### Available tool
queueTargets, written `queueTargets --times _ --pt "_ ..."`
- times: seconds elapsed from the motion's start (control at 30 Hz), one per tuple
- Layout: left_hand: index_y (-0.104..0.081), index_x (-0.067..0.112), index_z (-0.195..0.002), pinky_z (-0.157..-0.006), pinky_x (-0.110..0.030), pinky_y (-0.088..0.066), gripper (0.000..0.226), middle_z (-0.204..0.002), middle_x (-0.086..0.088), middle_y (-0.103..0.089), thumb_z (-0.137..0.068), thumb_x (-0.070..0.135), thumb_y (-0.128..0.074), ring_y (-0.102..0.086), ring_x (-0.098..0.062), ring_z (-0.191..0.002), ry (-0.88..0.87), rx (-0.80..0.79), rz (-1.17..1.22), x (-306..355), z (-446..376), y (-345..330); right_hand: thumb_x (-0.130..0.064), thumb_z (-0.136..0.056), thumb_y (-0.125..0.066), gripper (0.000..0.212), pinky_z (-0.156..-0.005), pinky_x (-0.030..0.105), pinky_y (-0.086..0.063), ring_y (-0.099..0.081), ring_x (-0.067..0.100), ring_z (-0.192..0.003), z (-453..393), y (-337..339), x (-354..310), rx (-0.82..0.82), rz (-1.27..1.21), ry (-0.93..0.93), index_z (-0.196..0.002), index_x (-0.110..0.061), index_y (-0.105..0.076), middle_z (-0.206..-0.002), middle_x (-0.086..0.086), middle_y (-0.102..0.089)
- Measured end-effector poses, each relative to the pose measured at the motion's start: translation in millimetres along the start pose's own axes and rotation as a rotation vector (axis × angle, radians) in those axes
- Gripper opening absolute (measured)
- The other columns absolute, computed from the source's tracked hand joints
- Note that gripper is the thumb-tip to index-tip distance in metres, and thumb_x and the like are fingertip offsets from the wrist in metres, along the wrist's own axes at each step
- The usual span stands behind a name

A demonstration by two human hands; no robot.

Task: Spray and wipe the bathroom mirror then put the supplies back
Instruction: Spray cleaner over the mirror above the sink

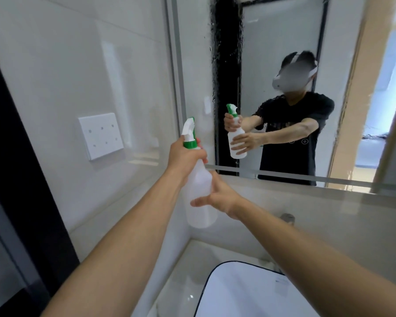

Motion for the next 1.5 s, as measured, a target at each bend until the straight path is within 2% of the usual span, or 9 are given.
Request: queueTargets --times 0.07,0.2,0.43,0.67,0.8,0.97,1.2,1.33,1.5 --pt "-0.066 0.006 -0.104 -0.07 -0.045 -0.06 0.048 -0.101 -0.01 -0.07 -0.059 -0.009 -0.069 -0.064 -0.025 -0.075 0.031 -0.021 -0.014 -6.0 1.0 -1.5 -0.014 -0.065 -0.088 0.089 -0.101 0.047 -0.048 -0.056 0.022 -0.115 2.7 -0.3 6.2 -0.001 0.002 -0.02 -0.137 -0.022 -0.035 -0.124 0.002 -0.057" --pt "-0.064 0.011 -0.11 -0.066 -0.036 -0.061 0.049 -0.114 -0.004 -0.067 -0.065 -0.009 -0.07 -0.068 -0.028 -0.08 0.073 -0.049 -0.009 -18.3 7.6 -3.5 -0.015 -0.067 -0.087 0.081 -0.099 0.047 -0.05 -0.058 0.023 -0.112 8.3 -3.2 19.4 -0.003 0.01 -0.056 -0.131 -0.021 -0.038 -0.121 0.004 -0.058" --pt "-0.066 0.007 -0.109 -0.056 -0.026 -0.054 0.048 -0.101 -0.006 -0.067 -0.066 -0.014 -0.067 -0.062 -0.02 -0.073 0.116 -0.02 -0.008 -45.4 17.4 -5.6 -0.016 -0.066 -0.085 0.077 -0.094 0.045 -0.05 -0.058 0.024 -0.11 18.1 -12.1 44.1 -0.042 -0.012 -0.113 -0.127 -0.021 -0.039 -0.12 0.005 -0.058" --pt "-0.063 0.009 -0.085 -0.057 -0.029 -0.052 0.033 -0.073 -0.005 -0.058 -0.061 -0.014 -0.065 -0.057 -0.023 -0.062 0.124 -0.009 -0.028 -69.9 23.0 -11.1 -0.017 -0.062 -0.085 0.08 -0.095 0.048 -0.051 -0.059 0.026 -0.111 25.9 -15.5 65.3 -0.033 -0.042 -0.132 -0.128 -0.021 -0.039 -0.119 0.005 -0.058" --pt "-0.064 0.006 -0.092 -0.06 -0.03 -0.055 0.033 -0.078 -0.007 -0.06 -0.066 -0.014 -0.065 -0.061 -0.027 -0.067 0.167 -0.04 -0.001 -83.3 29.2 -17.3 -0.011 -0.069 -0.085 0.075 -0.092 0.044 -0.052 -0.059 0.024 -0.11 34.3 -17.5 81.8 -0.03 -0.071 -0.169 -0.128 -0.02 -0.039 -0.119 0.005 -0.059" --pt "-0.063 0.004 -0.111 -0.062 -0.032 -0.058 0.047 -0.107 -0.016 -0.065 -0.066 -0.009 -0.069 -0.072 -0.041 -0.087 0.264 -0.07 0.001 -106.9 37.3 -21.7 -0.007 -0.073 -0.083 0.072 -0.076 0.03 -0.049 -0.059 0.016 -0.104 45.7 -18.7 97.7 -0.045 -0.097 -0.237 -0.129 -0.018 -0.04 -0.12 0.006 -0.059" --pt "-0.066 0.008 -0.098 -0.058 -0.029 -0.054 0.039 -0.098 -0.007 -0.065 -0.066 -0.014 -0.068 -0.061 -0.023 -0.071 0.189 -0.212 -0.035 -105.3 44.0 -55.2 -0.011 -0.074 -0.083 0.07 -0.068 0.032 -0.049 -0.056 0.012 -0.098 63.0 -5.9 114.9 0.1 -0.14 -0.233 -0.126 -0.022 -0.038 -0.114 -0.001 -0.055" --pt "-0.064 0.009 -0.087 -0.057 -0.025 -0.051 0.033 -0.082 -0.001 -0.061 -0.064 -0.014 -0.067 -0.058 -0.018 -0.067 0.125 -0.35 -0.101 -96.5 51.1 -101.5 -0.012 -0.072 -0.084 0.07 -0.078 0.038 -0.053 -0.059 0.02 -0.105 81.9 19.9 126.7 0.269 -0.182 -0.212 -0.123 -0.026 -0.038 -0.114 -0.001 -0.057" --pt "-0.061 0.016 -0.08 -0.06 -0.034 -0.047 0.038 -0.071 0.002 -0.058 -0.045 0.004 -0.071 -0.054 -0.021 -0.065 0.14 -0.331 -0.074 -102.6 62.3 -151.0 -0.018 -0.064 -0.087 0.081 -0.088 0.043 -0.052 -0.059 0.022 -0.11 106.6 74.4 136.5 0.309 -0.086 -0.232 -0.129 -0.026 -0.039 -0.12 0.003 -0.059"
Point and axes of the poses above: each hand's wrist, its own z-axis away from the middle knuckle, its own y-axis out of the back of the hand, x = y × z, the point moved 5 cm from there along -z, towards the middle knuckle
